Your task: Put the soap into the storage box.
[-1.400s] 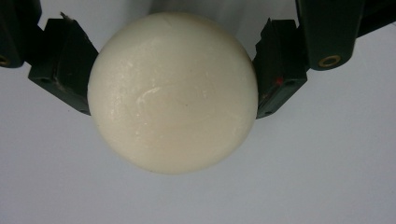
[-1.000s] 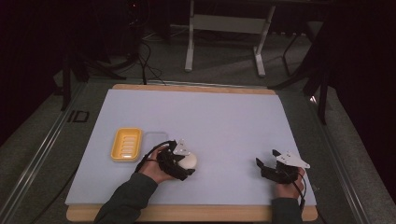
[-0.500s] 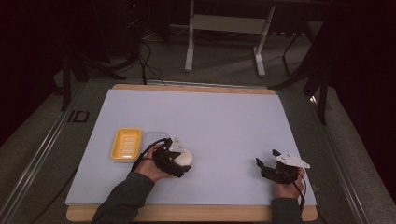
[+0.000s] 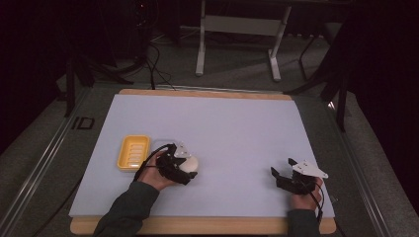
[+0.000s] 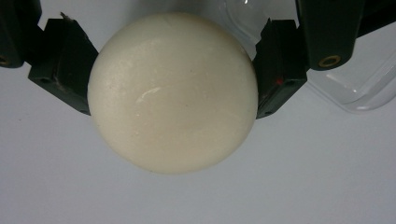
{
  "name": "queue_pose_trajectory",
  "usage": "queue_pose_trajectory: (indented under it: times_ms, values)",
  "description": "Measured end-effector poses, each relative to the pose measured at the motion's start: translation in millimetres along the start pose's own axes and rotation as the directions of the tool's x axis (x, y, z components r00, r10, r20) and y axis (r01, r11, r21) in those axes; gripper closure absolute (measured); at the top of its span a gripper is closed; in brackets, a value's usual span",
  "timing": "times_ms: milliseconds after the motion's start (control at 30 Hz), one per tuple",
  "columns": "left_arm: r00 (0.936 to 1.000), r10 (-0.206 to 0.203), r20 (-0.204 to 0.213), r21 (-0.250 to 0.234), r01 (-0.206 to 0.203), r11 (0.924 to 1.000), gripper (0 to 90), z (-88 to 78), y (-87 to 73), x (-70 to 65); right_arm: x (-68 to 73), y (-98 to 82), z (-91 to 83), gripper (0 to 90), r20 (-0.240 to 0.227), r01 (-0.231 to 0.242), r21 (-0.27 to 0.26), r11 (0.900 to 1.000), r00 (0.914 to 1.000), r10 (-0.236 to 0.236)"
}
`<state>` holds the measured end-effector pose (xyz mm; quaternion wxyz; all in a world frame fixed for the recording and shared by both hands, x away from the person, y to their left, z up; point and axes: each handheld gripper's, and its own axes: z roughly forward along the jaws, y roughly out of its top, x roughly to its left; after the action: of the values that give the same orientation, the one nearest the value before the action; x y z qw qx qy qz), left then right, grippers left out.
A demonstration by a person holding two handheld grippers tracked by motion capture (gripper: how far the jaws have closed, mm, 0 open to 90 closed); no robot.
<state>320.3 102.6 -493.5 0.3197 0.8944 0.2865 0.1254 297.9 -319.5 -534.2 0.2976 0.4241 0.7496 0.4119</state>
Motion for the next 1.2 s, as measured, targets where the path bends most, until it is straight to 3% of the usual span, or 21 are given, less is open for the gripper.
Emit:
queue_pose_trajectory:
  times_ms: [733, 1200]
  values:
    - [0.9973, -0.048, -0.056, -0.002, 0.047, 0.9989, 24.1, -10.7, -6.9, 12.4, 0.1, -0.1, -0.2, 22.5, 0.001, 0.001, -0.001, 1.000, 1.0000, -0.001]
    - [0.9917, -0.083, -0.098, 0.007, 0.084, 0.9964, 24.1, -17.4, -15.5, 23.8, 0.3, -0.1, -0.2, 22.5, 0.001, 0.002, -0.001, 1.000, 1.0000, -0.002]
